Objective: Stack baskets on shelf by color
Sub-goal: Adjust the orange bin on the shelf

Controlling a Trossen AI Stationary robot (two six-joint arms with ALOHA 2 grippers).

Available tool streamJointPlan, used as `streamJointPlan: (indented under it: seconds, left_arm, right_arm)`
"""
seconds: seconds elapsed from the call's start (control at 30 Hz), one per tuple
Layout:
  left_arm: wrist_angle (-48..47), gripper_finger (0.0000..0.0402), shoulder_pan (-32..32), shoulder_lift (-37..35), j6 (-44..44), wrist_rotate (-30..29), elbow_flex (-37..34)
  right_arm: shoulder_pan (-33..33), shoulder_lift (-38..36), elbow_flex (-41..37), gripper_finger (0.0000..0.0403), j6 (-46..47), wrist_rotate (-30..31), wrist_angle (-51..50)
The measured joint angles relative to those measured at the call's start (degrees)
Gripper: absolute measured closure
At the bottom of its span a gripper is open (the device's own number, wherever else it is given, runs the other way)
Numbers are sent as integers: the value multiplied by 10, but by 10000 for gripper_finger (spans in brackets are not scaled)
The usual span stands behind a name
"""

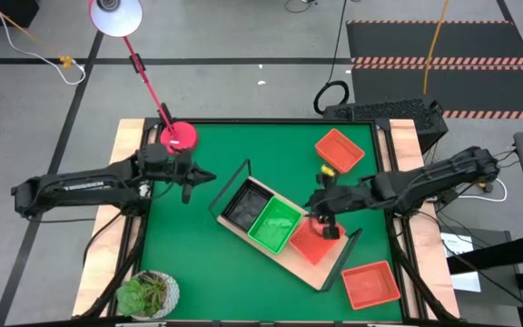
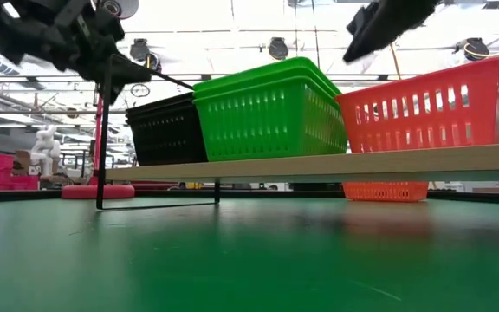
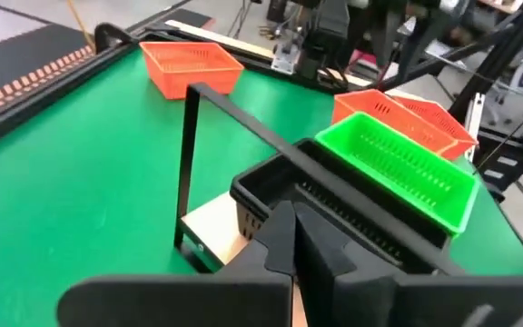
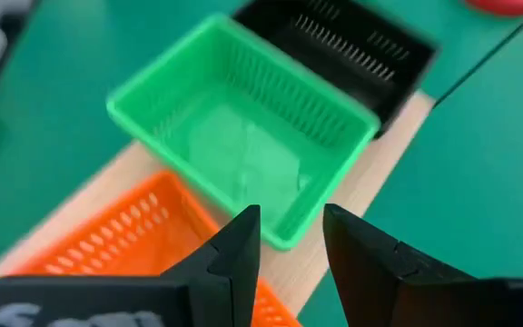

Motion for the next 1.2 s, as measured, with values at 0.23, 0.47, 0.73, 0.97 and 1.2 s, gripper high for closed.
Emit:
streamJointPlan:
  seconds: [0.23,0.47,0.73,0.97,1.2]
  left_arm:
    - [-73,401,-76,-4,0,-101,71]
    - [-107,401,-156,53,18,-170,165]
    - [-137,401,-203,144,72,-211,263]
    - [-145,401,-209,193,96,-215,282]
    - [-172,401,-209,197,94,-216,282]
  right_arm:
    - [-1,56,44,287,-2,-51,-78]
    - [-5,83,105,286,7,-59,-217]
    - [-37,84,95,264,11,-30,-265]
    - [-61,84,71,232,92,-45,-282]
    - [-62,84,25,237,115,-46,-253]
